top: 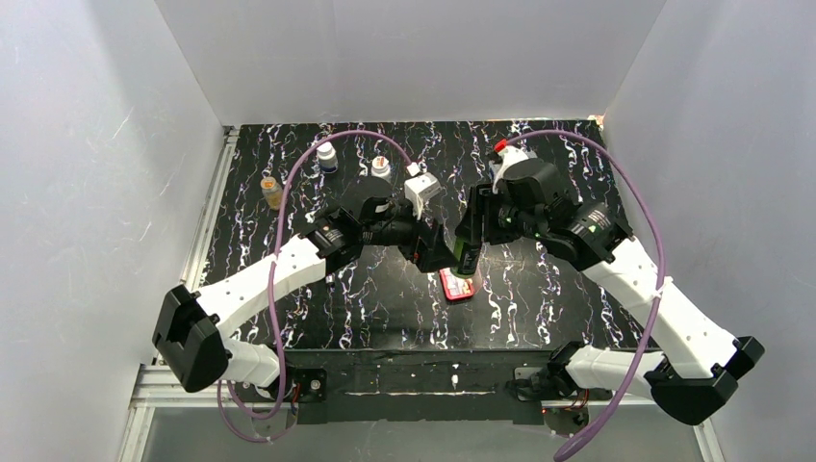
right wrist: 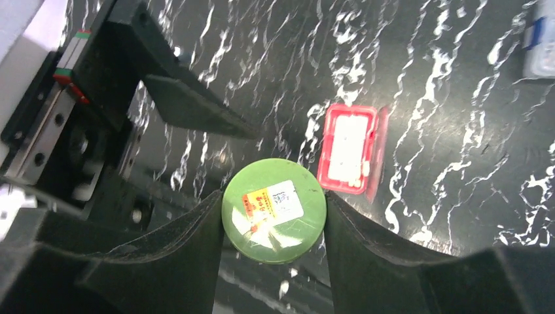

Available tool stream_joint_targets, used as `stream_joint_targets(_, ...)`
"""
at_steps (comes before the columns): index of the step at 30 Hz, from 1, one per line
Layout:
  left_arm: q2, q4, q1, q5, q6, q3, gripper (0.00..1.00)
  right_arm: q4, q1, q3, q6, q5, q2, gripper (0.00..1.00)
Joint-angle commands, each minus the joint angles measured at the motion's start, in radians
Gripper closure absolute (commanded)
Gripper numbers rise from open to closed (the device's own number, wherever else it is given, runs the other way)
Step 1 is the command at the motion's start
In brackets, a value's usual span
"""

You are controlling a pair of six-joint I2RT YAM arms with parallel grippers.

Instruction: Sort the pills into containers

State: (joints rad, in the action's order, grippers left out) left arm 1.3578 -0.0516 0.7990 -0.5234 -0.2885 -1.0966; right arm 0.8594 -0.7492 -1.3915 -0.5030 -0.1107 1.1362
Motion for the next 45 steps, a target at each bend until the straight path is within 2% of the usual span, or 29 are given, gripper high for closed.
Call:
stream_joint_targets(1, -0.057, -0.038, -0.007, 0.089, 0.009, -0.013, 0.02, -0.034, 0.073, 0.129, -0.078, -0.283, -0.107, 0.90)
stream_joint_targets(11, -0.090, -0.083, -0.012, 0.205, -0.011, 0.011, 0.02, -0.181, 0.203, 0.411, -0.185, -0.465, -0.240, 0.90)
stream_joint_targets(15, -0.104, -0.063, -0.016, 0.190, -0.028, 0.034, 0.02, -0.286, 0.258, 0.529, -0.215, -0.533, -0.251, 0.89)
stream_joint_targets(19, -0.114, -0.053, -0.016, 0.169, -0.047, 0.047, 0.02, -0.459, 0.324, 0.634, -0.223, -0.558, -0.218, 0.88)
stream_joint_targets(32, -0.154, -0.078, -0.018, 0.136, -0.038, 0.064, 0.02, -0.749, 0.470, 0.747, -0.125, -0.554, -0.066, 0.85)
stream_joint_targets(39, -0.159, -0.087, -0.020, 0.124, -0.033, 0.059, 0.02, -0.791, 0.478, 0.765, -0.092, -0.552, -0.026, 0.81)
stream_joint_targets(42, -0.158, -0.089, -0.020, 0.119, -0.030, 0.061, 0.02, -0.775, 0.478, 0.765, -0.098, -0.542, -0.029, 0.76)
stream_joint_targets(45, -0.154, -0.082, -0.021, 0.113, -0.033, 0.066, 0.02, -0.763, 0.478, 0.774, -0.112, -0.529, -0.040, 0.64)
